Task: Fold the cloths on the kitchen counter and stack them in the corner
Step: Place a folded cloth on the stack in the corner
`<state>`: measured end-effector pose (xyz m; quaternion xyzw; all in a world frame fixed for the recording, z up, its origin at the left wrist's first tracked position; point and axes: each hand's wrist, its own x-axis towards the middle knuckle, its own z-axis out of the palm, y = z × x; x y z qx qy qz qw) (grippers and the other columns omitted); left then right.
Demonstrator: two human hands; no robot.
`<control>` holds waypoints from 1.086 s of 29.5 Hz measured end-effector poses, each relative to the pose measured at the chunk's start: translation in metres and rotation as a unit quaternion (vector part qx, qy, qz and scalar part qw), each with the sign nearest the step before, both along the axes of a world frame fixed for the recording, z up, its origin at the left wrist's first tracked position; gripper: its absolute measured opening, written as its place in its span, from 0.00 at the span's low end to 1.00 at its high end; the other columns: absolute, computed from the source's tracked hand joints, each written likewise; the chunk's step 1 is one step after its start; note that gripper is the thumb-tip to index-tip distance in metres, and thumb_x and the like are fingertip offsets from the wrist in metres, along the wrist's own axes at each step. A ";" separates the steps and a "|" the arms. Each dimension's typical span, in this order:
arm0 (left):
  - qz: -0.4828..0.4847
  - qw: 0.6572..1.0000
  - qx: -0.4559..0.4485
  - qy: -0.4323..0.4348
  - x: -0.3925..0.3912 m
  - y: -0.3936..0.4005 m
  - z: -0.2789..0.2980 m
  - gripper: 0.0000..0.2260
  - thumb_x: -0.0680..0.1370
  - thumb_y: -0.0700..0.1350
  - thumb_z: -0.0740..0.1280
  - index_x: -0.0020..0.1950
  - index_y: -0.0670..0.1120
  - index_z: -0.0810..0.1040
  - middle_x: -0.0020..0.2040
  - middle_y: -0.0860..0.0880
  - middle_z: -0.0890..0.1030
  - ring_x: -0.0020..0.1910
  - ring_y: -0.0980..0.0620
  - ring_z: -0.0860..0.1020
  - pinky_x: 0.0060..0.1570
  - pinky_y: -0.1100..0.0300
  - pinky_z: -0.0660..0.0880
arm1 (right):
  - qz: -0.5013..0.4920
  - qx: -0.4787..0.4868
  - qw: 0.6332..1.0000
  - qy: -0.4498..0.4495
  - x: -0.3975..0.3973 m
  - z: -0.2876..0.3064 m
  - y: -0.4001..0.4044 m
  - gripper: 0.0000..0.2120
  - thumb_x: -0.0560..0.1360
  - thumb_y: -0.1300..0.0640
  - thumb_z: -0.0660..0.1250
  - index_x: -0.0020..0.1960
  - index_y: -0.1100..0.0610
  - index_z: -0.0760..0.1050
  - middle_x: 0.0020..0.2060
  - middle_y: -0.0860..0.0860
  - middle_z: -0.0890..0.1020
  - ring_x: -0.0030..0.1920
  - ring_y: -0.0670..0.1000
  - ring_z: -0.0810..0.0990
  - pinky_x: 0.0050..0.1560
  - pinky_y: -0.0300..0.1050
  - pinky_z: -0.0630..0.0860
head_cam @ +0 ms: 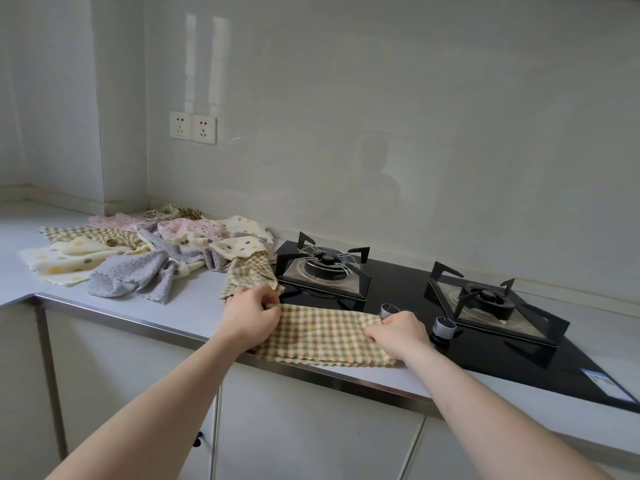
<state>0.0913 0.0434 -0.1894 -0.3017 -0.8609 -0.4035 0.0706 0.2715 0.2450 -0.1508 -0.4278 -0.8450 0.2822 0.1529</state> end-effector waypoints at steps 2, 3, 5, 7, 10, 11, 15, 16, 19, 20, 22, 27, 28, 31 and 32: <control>0.001 1.000 0.006 -0.002 0.001 0.000 0.000 0.05 0.73 0.45 0.66 0.42 0.55 0.76 0.40 0.60 0.78 0.49 0.47 0.77 0.48 0.55 0.72 | 0.013 -0.028 0.999 0.012 0.000 0.006 -0.001 0.16 0.69 0.54 0.71 0.27 0.52 0.68 0.24 0.47 0.72 0.29 0.49 0.71 0.33 0.42 0.66; 0.001 1.000 0.009 -0.002 0.001 0.000 0.000 0.05 0.74 0.44 0.66 0.42 0.55 0.77 0.39 0.60 0.79 0.48 0.48 0.77 0.48 0.55 0.72 | 0.019 -0.043 0.999 0.021 0.000 0.010 -0.001 0.16 0.69 0.55 0.70 0.28 0.52 0.67 0.25 0.48 0.70 0.29 0.50 0.69 0.33 0.43 0.65; -0.002 1.000 0.017 -0.007 0.000 0.000 0.001 0.04 0.73 0.45 0.66 0.43 0.54 0.78 0.39 0.59 0.80 0.46 0.50 0.78 0.47 0.56 0.72 | 0.027 -0.069 0.996 0.049 0.000 0.017 0.003 0.12 0.69 0.55 0.71 0.31 0.54 0.70 0.28 0.50 0.72 0.32 0.51 0.70 0.35 0.44 0.65; -0.006 1.000 0.026 -0.012 0.000 0.000 0.000 0.04 0.73 0.45 0.67 0.44 0.54 0.79 0.40 0.59 0.81 0.45 0.53 0.79 0.46 0.58 0.73 | 0.030 -0.083 0.992 0.090 -0.003 0.026 0.006 0.07 0.68 0.54 0.72 0.37 0.56 0.76 0.35 0.52 0.79 0.37 0.52 0.76 0.39 0.45 0.70; -0.006 0.999 0.042 -0.028 -0.001 0.000 -0.001 0.05 0.74 0.46 0.67 0.45 0.55 0.81 0.41 0.59 0.82 0.45 0.55 0.79 0.46 0.59 0.74 | 0.043 -0.092 0.985 0.142 -0.012 0.038 0.005 0.09 0.67 0.54 0.73 0.37 0.52 0.73 0.37 0.49 0.78 0.39 0.52 0.76 0.39 0.45 0.71; -0.007 0.998 0.049 -0.037 -0.001 0.000 -0.001 0.06 0.74 0.46 0.66 0.45 0.55 0.82 0.42 0.59 0.83 0.46 0.55 0.80 0.47 0.59 0.75 | 0.053 -0.090 0.983 0.153 -0.015 0.041 0.002 0.10 0.66 0.54 0.74 0.36 0.52 0.72 0.36 0.49 0.77 0.38 0.52 0.75 0.38 0.45 0.71; -0.014 0.994 0.074 -0.079 -0.004 -0.002 0.002 0.11 0.74 0.48 0.62 0.45 0.55 0.85 0.50 0.57 0.85 0.53 0.53 0.79 0.53 0.57 0.74 | 0.095 -0.113 0.972 0.185 -0.034 0.047 -0.022 0.10 0.67 0.60 0.74 0.39 0.54 0.73 0.34 0.51 0.79 0.29 0.50 0.78 0.33 0.43 0.77; -0.014 0.993 0.080 -0.086 -0.004 -0.003 0.004 0.13 0.72 0.49 0.60 0.44 0.56 0.85 0.52 0.56 0.85 0.55 0.53 0.78 0.56 0.56 0.74 | 0.105 -0.122 0.969 0.189 -0.038 0.047 -0.030 0.09 0.67 0.61 0.74 0.41 0.55 0.74 0.35 0.52 0.80 0.27 0.49 0.79 0.32 0.42 0.78; -0.014 0.990 0.097 -0.101 -0.002 -0.005 0.007 0.17 0.69 0.50 0.56 0.42 0.55 0.85 0.54 0.54 0.85 0.57 0.52 0.78 0.58 0.55 0.74 | 0.133 -0.140 0.962 0.194 -0.052 0.040 -0.050 0.10 0.68 0.63 0.74 0.45 0.57 0.75 0.40 0.54 0.82 0.27 0.50 0.83 0.36 0.50 0.85; -0.013 0.990 0.099 -0.101 -0.001 -0.005 0.007 0.17 0.69 0.50 0.56 0.42 0.55 0.85 0.53 0.54 0.85 0.56 0.52 0.78 0.57 0.55 0.74 | 0.140 -0.150 0.959 0.194 -0.056 0.037 -0.056 0.10 0.68 0.64 0.73 0.47 0.58 0.76 0.42 0.55 0.82 0.29 0.51 0.84 0.39 0.52 0.86; -0.010 0.990 0.102 -0.098 0.000 -0.005 0.008 0.16 0.69 0.50 0.56 0.41 0.55 0.85 0.51 0.54 0.85 0.54 0.52 0.79 0.53 0.57 0.73 | 0.158 -0.157 0.958 0.182 -0.064 0.030 -0.067 0.11 0.68 0.63 0.73 0.48 0.57 0.76 0.44 0.56 0.84 0.33 0.53 0.86 0.45 0.55 0.86; 0.001 0.991 0.101 -0.088 0.000 -0.002 0.007 0.15 0.73 0.48 0.58 0.43 0.53 0.85 0.47 0.54 0.85 0.51 0.52 0.79 0.48 0.57 0.71 | 0.193 -0.147 0.957 0.157 -0.074 0.015 -0.084 0.11 0.67 0.62 0.73 0.48 0.56 0.78 0.49 0.55 0.83 0.41 0.55 0.88 0.44 0.53 0.86; 0.003 0.991 0.104 -0.088 -0.001 -0.001 0.007 0.14 0.74 0.48 0.58 0.42 0.53 0.84 0.47 0.53 0.85 0.51 0.51 0.79 0.48 0.57 0.71 | 0.197 -0.158 0.955 0.153 -0.075 0.012 -0.085 0.11 0.68 0.63 0.73 0.49 0.56 0.78 0.49 0.55 0.83 0.41 0.54 0.88 0.44 0.52 0.86; 0.006 0.990 0.112 -0.087 -0.002 -0.001 0.005 0.13 0.79 0.44 0.61 0.40 0.50 0.83 0.44 0.52 0.84 0.47 0.51 0.79 0.46 0.55 0.72 | 0.213 -0.180 0.950 0.143 -0.075 0.005 -0.084 0.10 0.68 0.64 0.72 0.48 0.57 0.78 0.51 0.56 0.83 0.45 0.53 0.88 0.44 0.50 0.86; 0.006 0.990 0.115 -0.087 -0.003 -0.001 0.005 0.13 0.79 0.46 0.61 0.39 0.48 0.82 0.41 0.51 0.84 0.45 0.50 0.79 0.45 0.54 0.73 | 0.212 -0.187 0.947 0.151 -0.075 0.003 -0.082 0.09 0.69 0.65 0.72 0.48 0.57 0.79 0.51 0.56 0.84 0.46 0.54 0.87 0.44 0.50 0.86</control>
